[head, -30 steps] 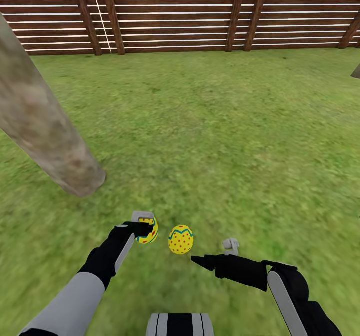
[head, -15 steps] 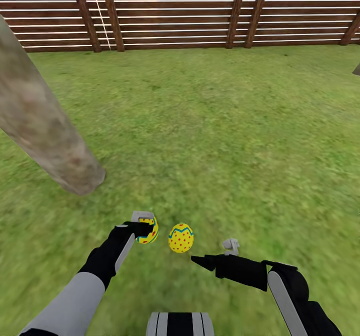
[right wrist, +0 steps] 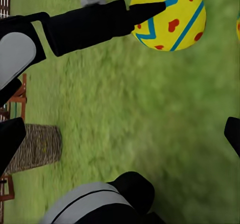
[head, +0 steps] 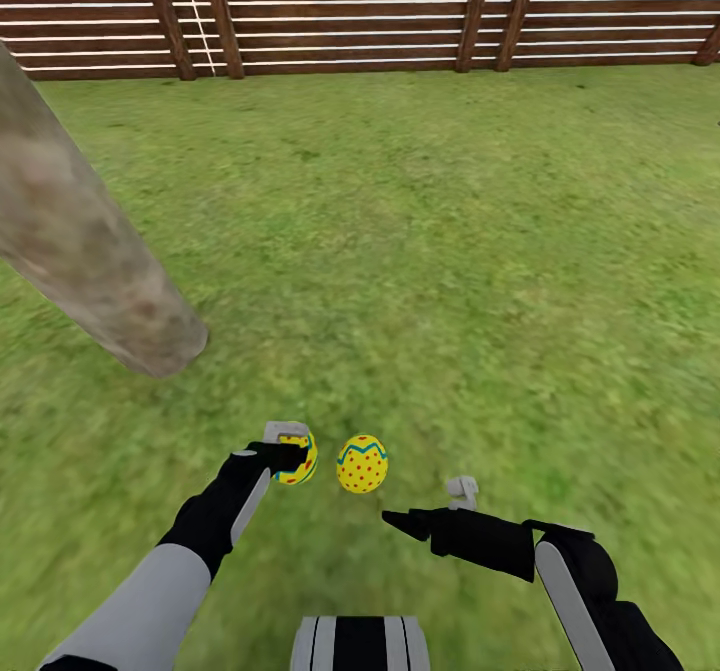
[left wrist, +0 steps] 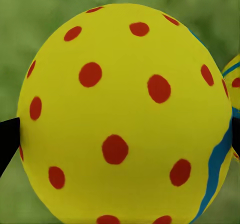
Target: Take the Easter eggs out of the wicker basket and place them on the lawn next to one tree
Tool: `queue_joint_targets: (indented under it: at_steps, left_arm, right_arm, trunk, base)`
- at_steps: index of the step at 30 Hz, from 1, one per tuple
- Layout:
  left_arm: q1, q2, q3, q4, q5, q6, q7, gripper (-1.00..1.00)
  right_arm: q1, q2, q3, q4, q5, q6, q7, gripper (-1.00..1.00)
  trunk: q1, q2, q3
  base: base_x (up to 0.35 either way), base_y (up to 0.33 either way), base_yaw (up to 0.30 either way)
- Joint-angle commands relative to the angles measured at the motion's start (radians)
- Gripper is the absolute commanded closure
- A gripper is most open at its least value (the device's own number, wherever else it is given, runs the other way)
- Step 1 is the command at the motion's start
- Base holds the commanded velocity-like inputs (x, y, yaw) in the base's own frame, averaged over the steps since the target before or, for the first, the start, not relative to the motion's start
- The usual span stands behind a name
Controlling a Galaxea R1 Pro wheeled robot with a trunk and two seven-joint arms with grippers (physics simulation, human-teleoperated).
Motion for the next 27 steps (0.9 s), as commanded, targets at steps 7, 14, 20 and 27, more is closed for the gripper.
queue_joint_targets:
  at_steps: [7, 14, 20, 27]
  left_arm:
    - [0.0, 0.001, -0.033, -0.001, 0.009, -0.001, 0.013, 1.0]
    - [0.0, 0.001, -0.034, -0.001, 0.009, -0.002, 0.014, 1.0]
    - [0.0, 0.001, -0.035, -0.001, 0.008, -0.002, 0.014, 1.0]
    - [0.001, 0.002, -0.049, -0.001, 0.008, -0.029, 0.015, 1.0]
  right_arm:
    - [-0.001, 0.0, 0.0, 0.0, 0.001, 0.004, 0.003, -1.0]
    - [-0.001, -0.001, 0.0, 0.0, 0.002, 0.004, 0.003, -1.0]
    - [-0.001, -0.001, 0.0, 0.0, 0.003, 0.004, 0.003, -1.0]
    - [-0.001, 0.0, 0.0, 0.0, 0.006, 0.004, 0.003, -1.0]
  trunk:
    - [0.001, -0.001, -0.012]
    - [0.002, -0.001, -0.016]
    - [0.004, -0.003, -0.039]
    - [0.006, -0.003, -0.051]
  base:
    - [0.0, 0.0, 0.0]
    - [0.0, 0.0, 0.0]
    - [0.0, 0.0, 0.0]
    - [0.0, 0.0, 0.0]
